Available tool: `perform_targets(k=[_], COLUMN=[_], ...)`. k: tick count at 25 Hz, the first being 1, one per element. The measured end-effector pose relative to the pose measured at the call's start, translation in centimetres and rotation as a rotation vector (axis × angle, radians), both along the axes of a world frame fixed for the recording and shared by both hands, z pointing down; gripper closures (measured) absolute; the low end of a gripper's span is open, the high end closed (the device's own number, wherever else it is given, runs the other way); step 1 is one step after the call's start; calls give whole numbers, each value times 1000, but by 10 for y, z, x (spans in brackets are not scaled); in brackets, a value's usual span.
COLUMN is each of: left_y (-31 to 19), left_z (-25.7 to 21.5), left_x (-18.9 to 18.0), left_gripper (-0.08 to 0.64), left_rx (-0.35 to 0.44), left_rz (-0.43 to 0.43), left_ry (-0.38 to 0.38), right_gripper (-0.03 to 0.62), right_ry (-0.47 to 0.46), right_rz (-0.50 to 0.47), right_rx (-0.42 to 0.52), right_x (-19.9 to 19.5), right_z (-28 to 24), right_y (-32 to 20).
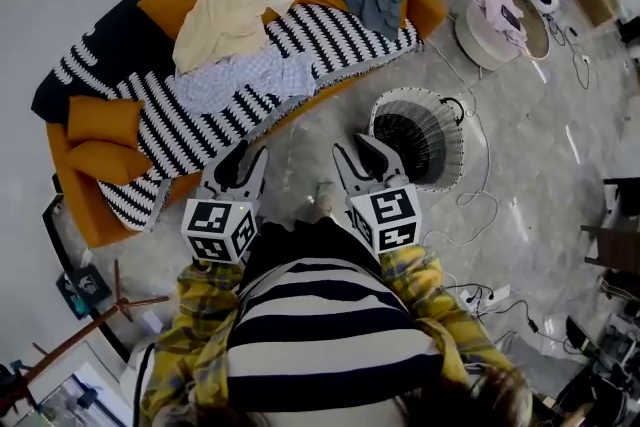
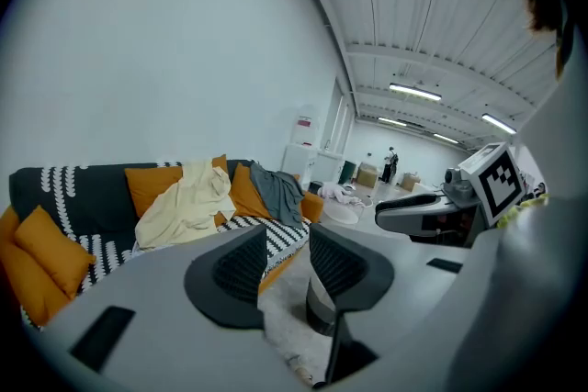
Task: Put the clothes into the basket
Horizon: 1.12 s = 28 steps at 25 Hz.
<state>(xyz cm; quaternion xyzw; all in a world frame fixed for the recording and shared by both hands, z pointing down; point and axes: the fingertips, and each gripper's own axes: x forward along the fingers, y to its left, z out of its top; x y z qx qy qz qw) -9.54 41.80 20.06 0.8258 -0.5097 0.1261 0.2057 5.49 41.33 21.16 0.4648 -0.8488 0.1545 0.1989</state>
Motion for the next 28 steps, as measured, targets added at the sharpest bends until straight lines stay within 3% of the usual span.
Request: perform_targets(k=[15, 28], left_y=[-103, -185], left_z=[16, 46], left_x=[32, -1], left_gripper=[420, 406], left_rx=[-35, -63], left_rz=[-119, -161], left_ry=[-41, -56], right_gripper=[454, 454], right_ry=[-48, -42], right_rz=[-126, -167], right_rx=[-20, -60], right_x=[21, -7], right_z=[9, 28], right_y=[-122, -183])
